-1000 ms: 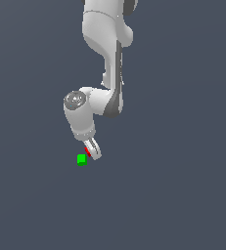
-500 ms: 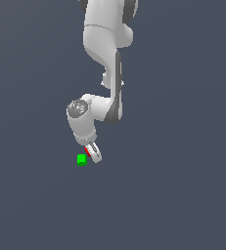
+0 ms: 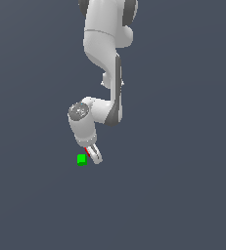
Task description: Stack the red cube on top of the green cube.
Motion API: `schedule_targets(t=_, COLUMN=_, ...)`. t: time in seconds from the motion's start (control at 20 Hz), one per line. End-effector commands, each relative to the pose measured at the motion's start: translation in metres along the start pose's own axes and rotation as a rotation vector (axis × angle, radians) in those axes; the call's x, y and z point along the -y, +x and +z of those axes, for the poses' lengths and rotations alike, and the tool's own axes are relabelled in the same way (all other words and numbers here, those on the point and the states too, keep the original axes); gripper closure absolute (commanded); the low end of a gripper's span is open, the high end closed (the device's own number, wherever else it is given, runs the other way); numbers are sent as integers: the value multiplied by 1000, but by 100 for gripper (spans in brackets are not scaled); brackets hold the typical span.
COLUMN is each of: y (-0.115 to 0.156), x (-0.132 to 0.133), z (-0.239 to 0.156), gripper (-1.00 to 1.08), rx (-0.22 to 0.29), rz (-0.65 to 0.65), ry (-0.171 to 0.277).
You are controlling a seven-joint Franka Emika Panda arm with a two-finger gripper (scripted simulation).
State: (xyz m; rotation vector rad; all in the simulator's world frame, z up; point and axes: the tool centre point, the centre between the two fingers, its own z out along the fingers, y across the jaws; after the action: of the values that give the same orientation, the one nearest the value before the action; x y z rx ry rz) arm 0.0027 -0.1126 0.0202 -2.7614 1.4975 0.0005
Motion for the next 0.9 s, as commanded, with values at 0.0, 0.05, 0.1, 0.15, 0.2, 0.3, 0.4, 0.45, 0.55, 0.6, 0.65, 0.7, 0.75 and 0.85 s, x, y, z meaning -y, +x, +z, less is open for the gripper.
schedule_targets(t=0.0, y=0, x=0, z=0, gripper=108, rx=0, rz=0, ry=0)
schedule_targets(t=0.05, y=0, x=0, z=0, gripper=108, rx=0, rz=0, ry=0)
schedule_targets(t=0.1, y=0, x=0, z=0, gripper=108, rx=0, rz=0, ry=0)
schedule_targets(t=0.15, y=0, x=0, z=0, gripper=108, rx=0, rz=0, ry=0)
schedule_targets(t=0.2, y=0, x=0, z=0, gripper=108, rx=0, rz=0, ry=0)
schedule_targets(t=0.3, y=0, x=0, z=0, gripper=108, rx=0, rz=0, ry=0)
schedule_targets(t=0.4, y=0, x=0, z=-3, gripper=108, rx=0, rz=0, ry=0)
schedule_targets(t=0.45, y=0, x=0, z=-5, gripper=108, rx=0, rz=0, ry=0)
schedule_targets(t=0.55, y=0, x=0, z=-11, gripper=108, rx=0, rz=0, ry=0)
schedule_targets(t=0.6, y=0, x=0, z=-14, gripper=108, rx=0, rz=0, ry=0)
schedule_targets(t=0.65, y=0, x=0, z=-19, gripper=108, rx=0, rz=0, ry=0)
schedule_targets(t=0.7, y=-1, x=-1, z=-24, gripper=108, rx=0, rz=0, ry=0)
schedule_targets(t=0.75, y=-1, x=-1, z=-30, gripper=108, rx=0, rz=0, ry=0)
schedule_targets(t=0.85, y=-1, x=-1, z=-44, gripper=108, rx=0, rz=1, ry=0)
